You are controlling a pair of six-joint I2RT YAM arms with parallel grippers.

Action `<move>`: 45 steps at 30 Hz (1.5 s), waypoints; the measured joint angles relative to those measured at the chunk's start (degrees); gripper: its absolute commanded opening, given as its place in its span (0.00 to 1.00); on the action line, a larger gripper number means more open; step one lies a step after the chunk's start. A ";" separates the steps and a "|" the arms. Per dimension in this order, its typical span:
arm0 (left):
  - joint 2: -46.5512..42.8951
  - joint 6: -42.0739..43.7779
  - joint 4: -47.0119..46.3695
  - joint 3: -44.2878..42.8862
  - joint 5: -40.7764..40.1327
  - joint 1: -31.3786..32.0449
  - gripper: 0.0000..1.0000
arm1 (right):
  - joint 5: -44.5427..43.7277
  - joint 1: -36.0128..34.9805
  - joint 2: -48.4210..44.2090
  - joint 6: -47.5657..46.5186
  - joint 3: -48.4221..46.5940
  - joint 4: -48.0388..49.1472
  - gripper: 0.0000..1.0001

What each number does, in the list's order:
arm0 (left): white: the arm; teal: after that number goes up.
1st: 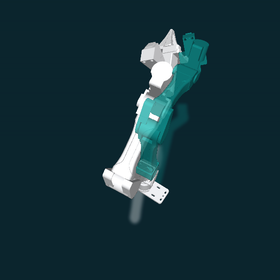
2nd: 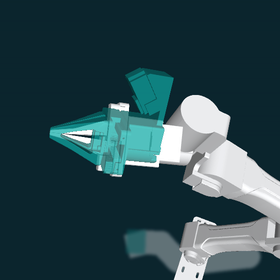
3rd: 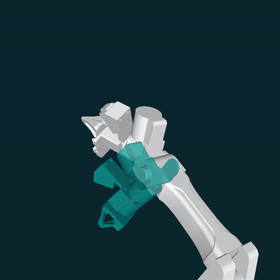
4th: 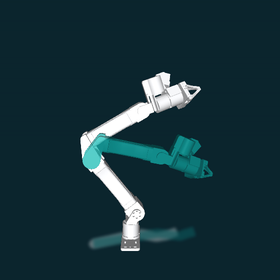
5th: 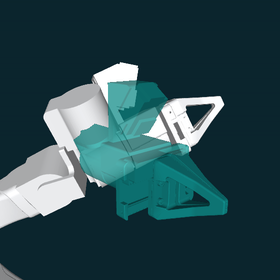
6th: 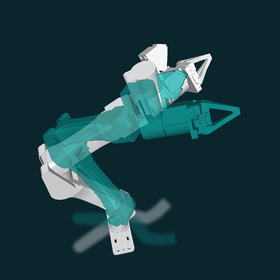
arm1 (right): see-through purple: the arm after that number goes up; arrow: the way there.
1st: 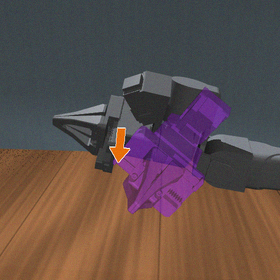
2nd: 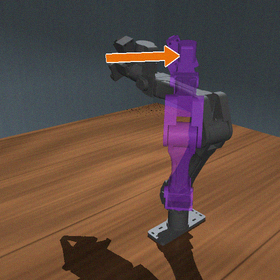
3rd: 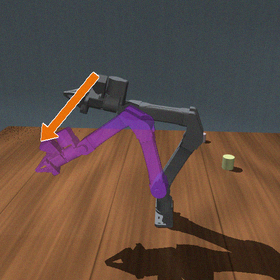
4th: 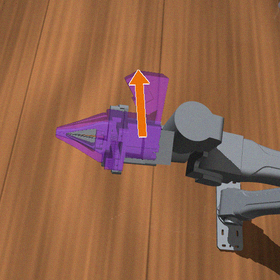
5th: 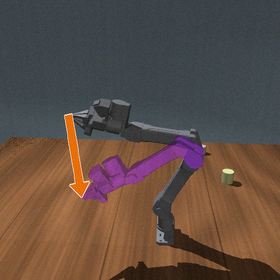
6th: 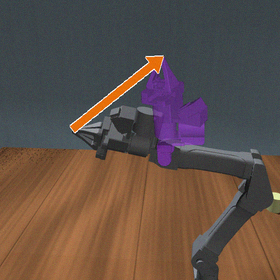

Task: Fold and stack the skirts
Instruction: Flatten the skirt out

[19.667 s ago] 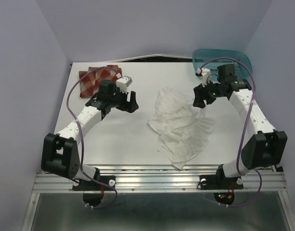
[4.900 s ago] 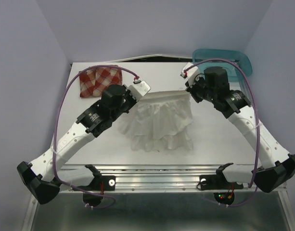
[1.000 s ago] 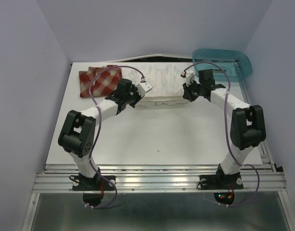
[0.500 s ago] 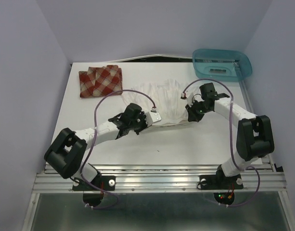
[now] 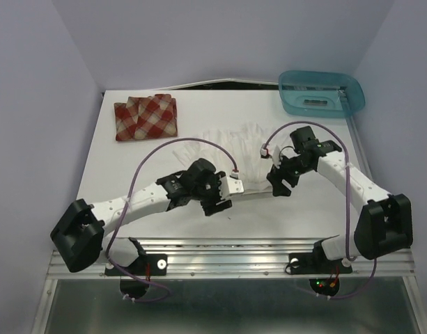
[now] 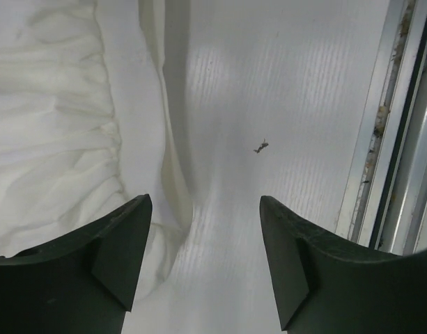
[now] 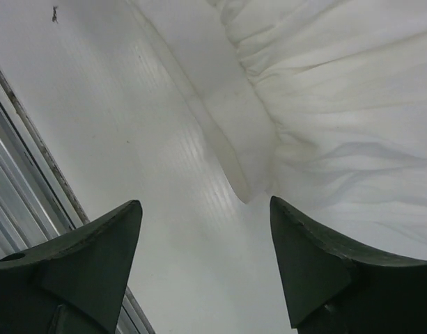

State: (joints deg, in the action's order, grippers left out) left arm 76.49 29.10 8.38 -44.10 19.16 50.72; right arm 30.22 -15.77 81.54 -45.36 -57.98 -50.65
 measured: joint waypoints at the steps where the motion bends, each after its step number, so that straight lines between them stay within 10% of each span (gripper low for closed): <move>1: -1.16 0.00 1.16 -1.36 0.42 0.13 0.75 | 0.02 0.00 -1.31 0.22 -1.18 -0.76 0.79; 10: -4.72 -4.92 3.58 -13.29 4.61 -8.90 0.53 | 0.26 0.00 -0.72 15.93 -14.47 3.10 0.58; 27: 27.45 2.69 1.31 -21.11 -6.43 -16.28 0.30 | -20.06 0.00 27.82 31.58 -18.12 11.30 0.49; 36: 19.10 5.55 -2.86 -8.02 -8.44 -2.86 0.32 | -20.85 -0.39 40.39 30.45 -35.08 12.61 0.51; 45: 17.40 -1.81 3.19 -15.63 -4.83 6.34 0.61 | -10.56 -4.90 40.94 26.84 -37.55 13.81 0.62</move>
State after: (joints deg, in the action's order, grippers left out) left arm 93.89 27.29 11.57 -59.72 14.33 57.06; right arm 19.66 -20.67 122.48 -18.52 -95.53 -36.84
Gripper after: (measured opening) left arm 0.568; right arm 0.593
